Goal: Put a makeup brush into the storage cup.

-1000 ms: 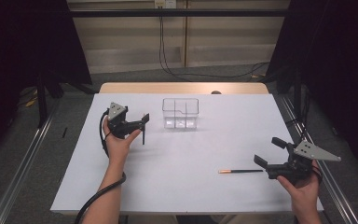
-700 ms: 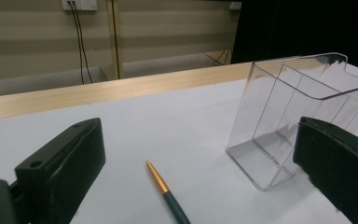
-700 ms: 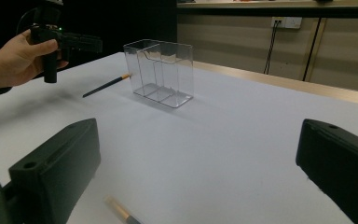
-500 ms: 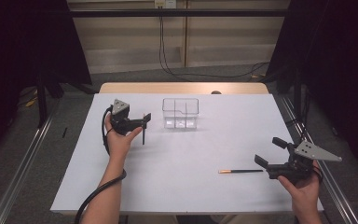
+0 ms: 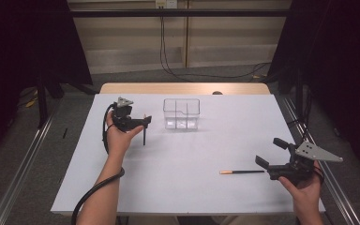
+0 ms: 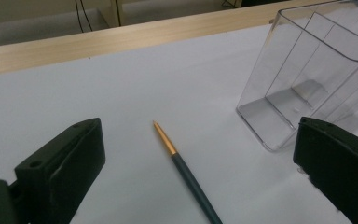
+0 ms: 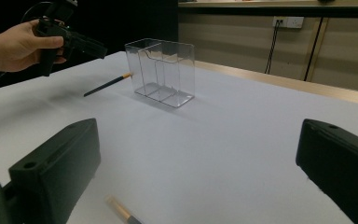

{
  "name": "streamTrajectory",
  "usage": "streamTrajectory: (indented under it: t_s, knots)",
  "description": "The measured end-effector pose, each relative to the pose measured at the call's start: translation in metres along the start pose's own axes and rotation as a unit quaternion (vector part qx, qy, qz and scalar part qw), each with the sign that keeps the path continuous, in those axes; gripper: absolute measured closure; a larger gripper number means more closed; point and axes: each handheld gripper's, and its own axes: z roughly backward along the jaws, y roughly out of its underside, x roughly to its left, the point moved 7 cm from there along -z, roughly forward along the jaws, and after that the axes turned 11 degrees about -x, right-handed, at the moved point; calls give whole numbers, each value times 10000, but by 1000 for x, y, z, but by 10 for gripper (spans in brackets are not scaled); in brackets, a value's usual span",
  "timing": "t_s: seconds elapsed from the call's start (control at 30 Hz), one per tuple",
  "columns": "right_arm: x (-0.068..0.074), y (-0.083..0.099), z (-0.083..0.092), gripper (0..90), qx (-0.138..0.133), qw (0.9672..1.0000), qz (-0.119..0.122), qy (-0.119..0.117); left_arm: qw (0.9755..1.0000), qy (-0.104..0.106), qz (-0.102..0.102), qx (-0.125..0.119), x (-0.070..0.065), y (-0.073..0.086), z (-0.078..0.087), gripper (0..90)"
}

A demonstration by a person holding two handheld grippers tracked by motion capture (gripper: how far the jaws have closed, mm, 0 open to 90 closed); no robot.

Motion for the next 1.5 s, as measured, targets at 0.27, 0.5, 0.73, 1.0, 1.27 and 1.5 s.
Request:
streamTrajectory:
  t_s: [0.27,0.5,0.73,1.0,1.27,1.5]
  knots:
    - [1,1,-1,0,21,10000,-10,-26,9978,-62,155,639,1,6,-5,17]
    - [0,1,-1,0,20,10000,-2,-12,9937,-94,176,1104,2,6,-8,14]
    - [0,1,-1,0,39,10000,-11,-36,9885,-206,226,1480,0,5,-12,16]
    - [1,2,-2,0,65,10000,-5,-43,9807,-249,294,1917,-4,10,-15,16]
    - [1,2,-2,0,68,10000,4,-57,9730,-301,528,2225,-1,15,-18,25]
    - [1,1,-2,0,48,10000,16,-61,9676,-443,606,2410,-3,15,-22,53]
